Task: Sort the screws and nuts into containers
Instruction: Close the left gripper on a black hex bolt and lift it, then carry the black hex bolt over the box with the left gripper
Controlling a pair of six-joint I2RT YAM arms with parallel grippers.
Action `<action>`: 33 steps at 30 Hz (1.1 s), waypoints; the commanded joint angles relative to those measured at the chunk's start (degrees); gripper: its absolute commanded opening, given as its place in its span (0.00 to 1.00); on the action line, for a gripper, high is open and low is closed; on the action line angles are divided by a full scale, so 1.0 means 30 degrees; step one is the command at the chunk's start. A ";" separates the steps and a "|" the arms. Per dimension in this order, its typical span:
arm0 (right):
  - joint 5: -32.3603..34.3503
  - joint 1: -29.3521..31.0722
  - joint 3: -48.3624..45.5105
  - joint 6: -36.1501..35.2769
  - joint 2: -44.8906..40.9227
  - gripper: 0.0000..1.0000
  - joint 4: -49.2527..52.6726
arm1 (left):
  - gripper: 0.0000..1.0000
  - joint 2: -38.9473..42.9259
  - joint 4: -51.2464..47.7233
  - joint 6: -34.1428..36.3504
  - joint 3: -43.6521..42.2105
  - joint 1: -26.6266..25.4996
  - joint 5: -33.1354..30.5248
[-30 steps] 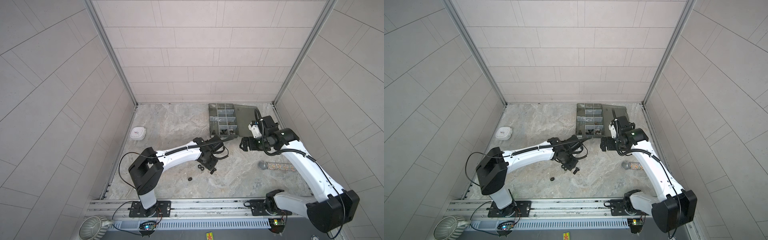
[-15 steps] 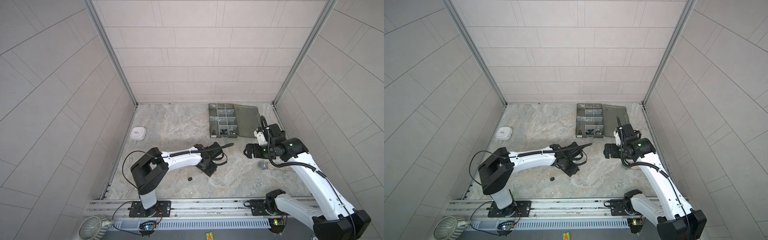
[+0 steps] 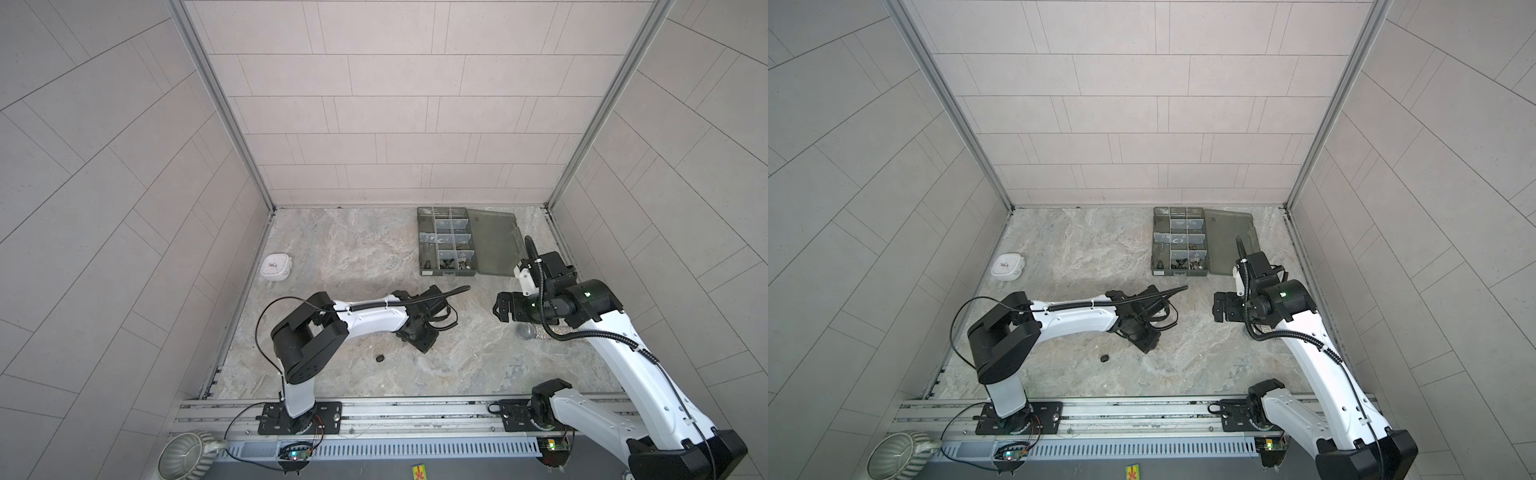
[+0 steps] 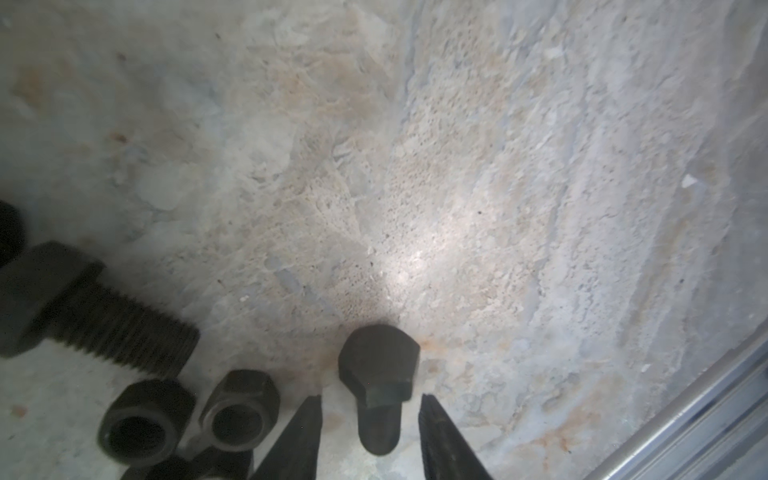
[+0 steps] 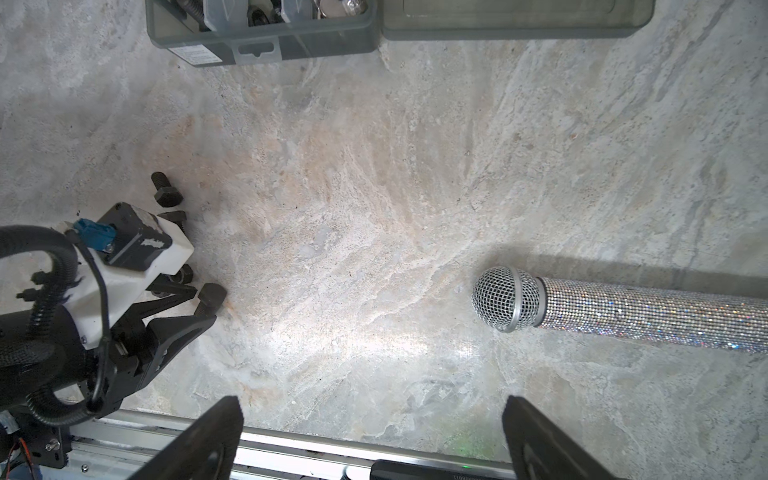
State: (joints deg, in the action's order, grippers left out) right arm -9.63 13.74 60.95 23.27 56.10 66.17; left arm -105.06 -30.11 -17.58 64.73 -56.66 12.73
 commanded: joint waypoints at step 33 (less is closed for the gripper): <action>-0.0003 -0.0294 0.2722 0.0265 0.3519 0.99 -0.2209 | 0.19 -0.8157 -0.9393 0.3306 1.9347 0.5941 -0.2225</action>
State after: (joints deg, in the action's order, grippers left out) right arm -9.10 13.30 67.61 24.40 65.28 60.82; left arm -126.89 -53.21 -8.88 117.05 -39.53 5.76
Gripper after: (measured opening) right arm 0.993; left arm 0.194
